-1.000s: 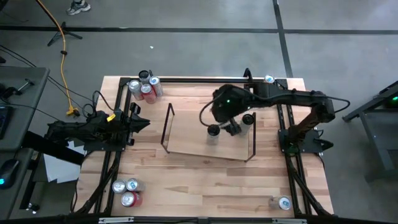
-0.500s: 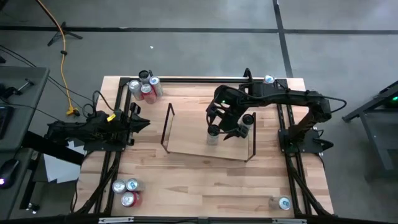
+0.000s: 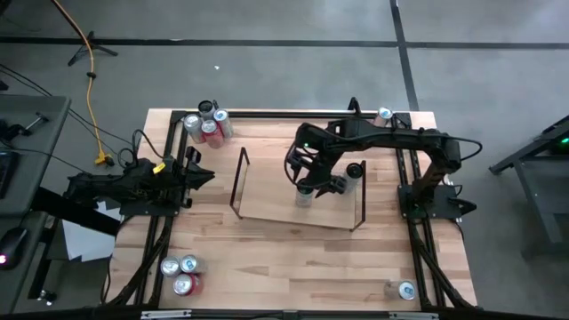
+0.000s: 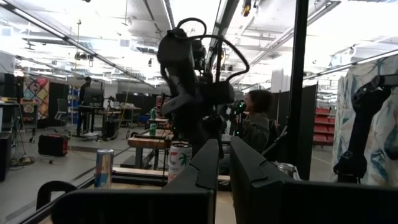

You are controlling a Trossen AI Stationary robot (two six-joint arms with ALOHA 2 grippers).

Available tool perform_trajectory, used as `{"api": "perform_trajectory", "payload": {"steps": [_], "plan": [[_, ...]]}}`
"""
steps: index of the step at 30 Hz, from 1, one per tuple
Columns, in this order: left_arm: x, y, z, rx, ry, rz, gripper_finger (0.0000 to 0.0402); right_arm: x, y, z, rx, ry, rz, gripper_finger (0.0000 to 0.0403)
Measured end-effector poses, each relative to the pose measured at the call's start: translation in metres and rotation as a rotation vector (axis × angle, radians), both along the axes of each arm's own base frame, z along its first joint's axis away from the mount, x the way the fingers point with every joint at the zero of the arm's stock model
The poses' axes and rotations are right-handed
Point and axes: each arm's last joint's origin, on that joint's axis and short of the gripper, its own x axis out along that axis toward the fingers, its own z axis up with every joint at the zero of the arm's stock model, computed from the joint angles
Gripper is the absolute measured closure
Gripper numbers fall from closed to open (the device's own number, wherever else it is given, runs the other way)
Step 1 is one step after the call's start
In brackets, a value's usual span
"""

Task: Place canned beverage on shelf
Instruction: Put the white soda can on the shelf aligned with the other white soda can

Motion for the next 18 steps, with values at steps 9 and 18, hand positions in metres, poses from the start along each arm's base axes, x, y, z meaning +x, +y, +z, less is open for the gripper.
{"api": "perform_trajectory", "payload": {"steps": [9,18], "plan": [[0.0,0.0,0.0,0.0,0.0,0.0,0.0398,0.011,-0.007,-0.02,-0.012,0.037,0.034,0.004],[0.0,0.0,0.0,0.0,0.0,0.0,0.0398,0.011,-0.007,-0.02,0.024,0.077,-0.029,0.004]]}}
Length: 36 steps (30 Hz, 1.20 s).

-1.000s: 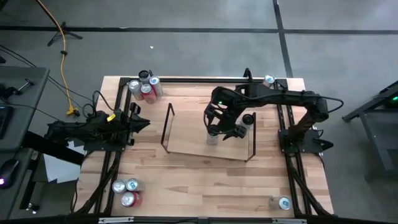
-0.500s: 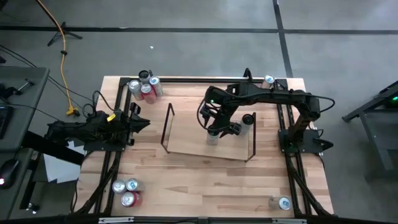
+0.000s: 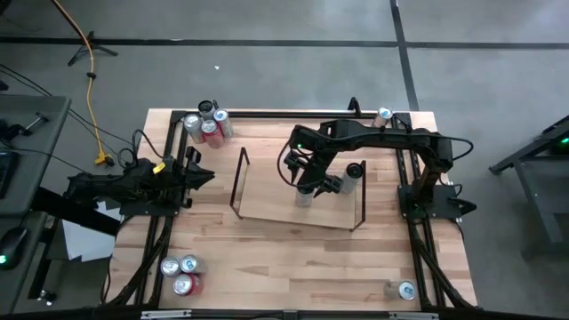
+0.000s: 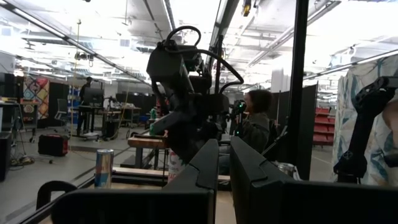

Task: Place canned beverage on shelf
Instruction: Put the white soda can on the shelf aligned with the other white soda can

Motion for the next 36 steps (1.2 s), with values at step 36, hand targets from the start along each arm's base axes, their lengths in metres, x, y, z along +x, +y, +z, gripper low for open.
{"api": "perform_trajectory", "payload": {"steps": [36], "plan": [[0.0,0.0,0.0,0.0,0.0,0.0,0.0398,0.0063,-0.001,0.0027,0.126,0.072,-0.292,0.004]]}}
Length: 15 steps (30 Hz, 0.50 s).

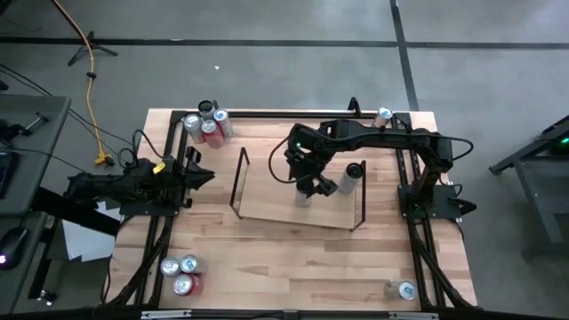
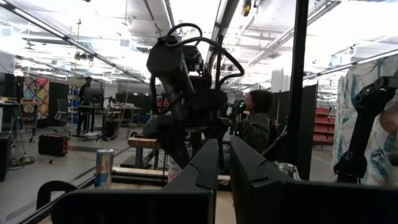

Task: Place canned beverage on shelf
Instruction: Put the white soda can on the shelf aligned with the other white soda can

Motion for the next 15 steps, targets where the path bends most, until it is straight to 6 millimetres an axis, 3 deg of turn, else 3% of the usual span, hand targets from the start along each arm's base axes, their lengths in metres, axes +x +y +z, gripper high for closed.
{"api": "perform_trajectory", "payload": {"steps": [5,11,15], "plan": [[0.0,0.0,-0.0001,0.0,0.0,0.0,0.0398,-0.0007,0.0,-0.0004,-0.013,0.003,0.01,0.004],[0.0,0.0,0.0,0.0,0.0,0.0,0.0398,-0.0074,0.001,-0.0032,-0.095,-0.007,0.19,0.0041],[0.0,0.0,0.0,0.0,0.0,0.0,0.0398,-0.0079,0.001,-0.0034,-0.108,-0.015,0.218,0.0041]]}}
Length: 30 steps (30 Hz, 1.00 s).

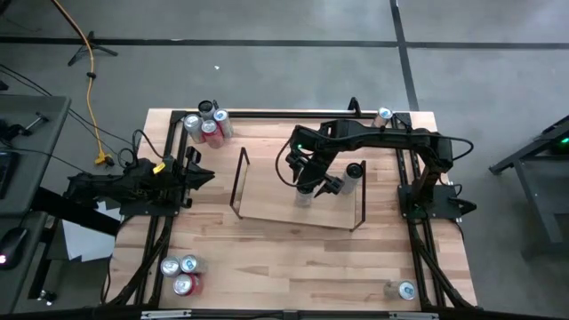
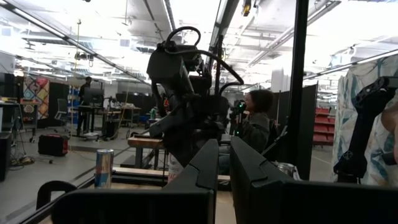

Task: Place canned beverage on shelf
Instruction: Put the white soda can on the shelf aligned with the other white soda can

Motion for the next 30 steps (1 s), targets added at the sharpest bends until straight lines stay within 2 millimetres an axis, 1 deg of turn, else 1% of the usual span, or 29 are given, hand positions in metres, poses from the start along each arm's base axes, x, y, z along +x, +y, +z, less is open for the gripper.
{"api": "perform_trajectory", "payload": {"steps": [5,12,18,21,24,27,30], "plan": [[0.0,0.0,0.0,0.0,0.0,0.0,0.0398,0.0,0.0,0.0,-0.003,-0.005,0.001,0.0047],[0.0,0.0,0.0,0.0,0.0,0.0,0.0398,0.002,-0.002,0.0,-0.05,-0.014,-0.021,0.0094],[0.0,0.0,0.0,0.0,0.0,0.0,0.0398,0.001,-0.001,0.0,-0.043,0.01,-0.036,0.0112],[0.0,0.0,0.0,0.0,0.0,0.0,0.0398,0.0,0.001,-0.001,-0.046,0.02,-0.036,0.0132],[0.0,0.0,0.0,0.0,0.0,0.0,0.0398,0.001,0.005,0.0,-0.04,0.029,-0.076,0.0161],[0.0,0.0,0.0,0.0,0.0,0.0,0.0398,0.0,0.009,0.003,-0.019,0.046,-0.136,0.0164],[0.0,0.0,0.0,0.0,0.001,0.0,0.0398,-0.001,0.014,0.015,0.009,0.045,-0.222,0.0164]]}}
